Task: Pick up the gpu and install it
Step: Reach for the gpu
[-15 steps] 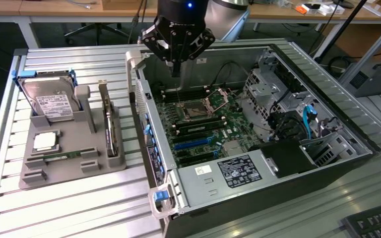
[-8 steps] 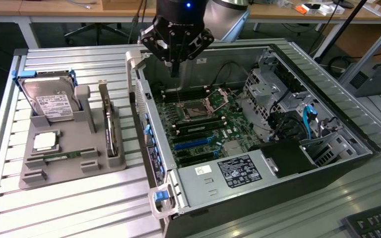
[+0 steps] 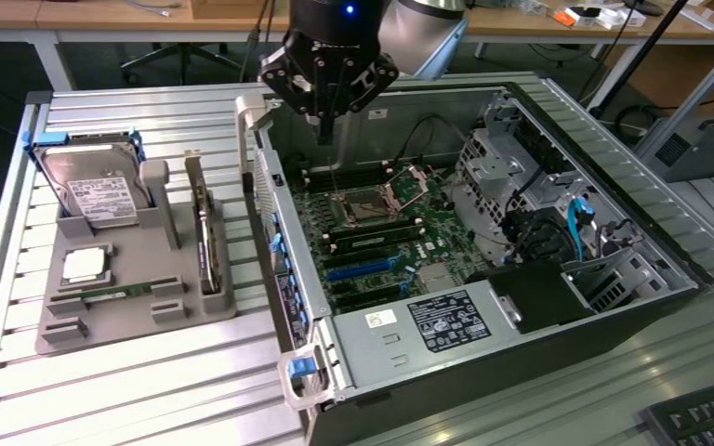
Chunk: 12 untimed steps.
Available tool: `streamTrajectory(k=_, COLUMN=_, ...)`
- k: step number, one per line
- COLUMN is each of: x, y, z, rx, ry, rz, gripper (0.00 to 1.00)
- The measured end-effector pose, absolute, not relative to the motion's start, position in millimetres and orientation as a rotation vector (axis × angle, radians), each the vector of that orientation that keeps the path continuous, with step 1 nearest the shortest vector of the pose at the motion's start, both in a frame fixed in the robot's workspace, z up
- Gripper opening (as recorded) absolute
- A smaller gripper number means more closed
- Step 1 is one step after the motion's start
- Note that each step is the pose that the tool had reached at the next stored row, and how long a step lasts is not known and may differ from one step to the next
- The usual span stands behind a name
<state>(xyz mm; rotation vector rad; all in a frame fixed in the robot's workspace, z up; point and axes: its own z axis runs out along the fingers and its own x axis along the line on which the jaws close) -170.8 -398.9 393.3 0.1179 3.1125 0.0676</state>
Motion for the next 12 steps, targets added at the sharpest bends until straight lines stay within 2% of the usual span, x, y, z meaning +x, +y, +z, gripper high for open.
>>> streamTrajectory(k=12, x=-174.2, y=-399.0, z=393.3, rx=0.118, ry=3.113, rz=0.068, gripper=0.11)
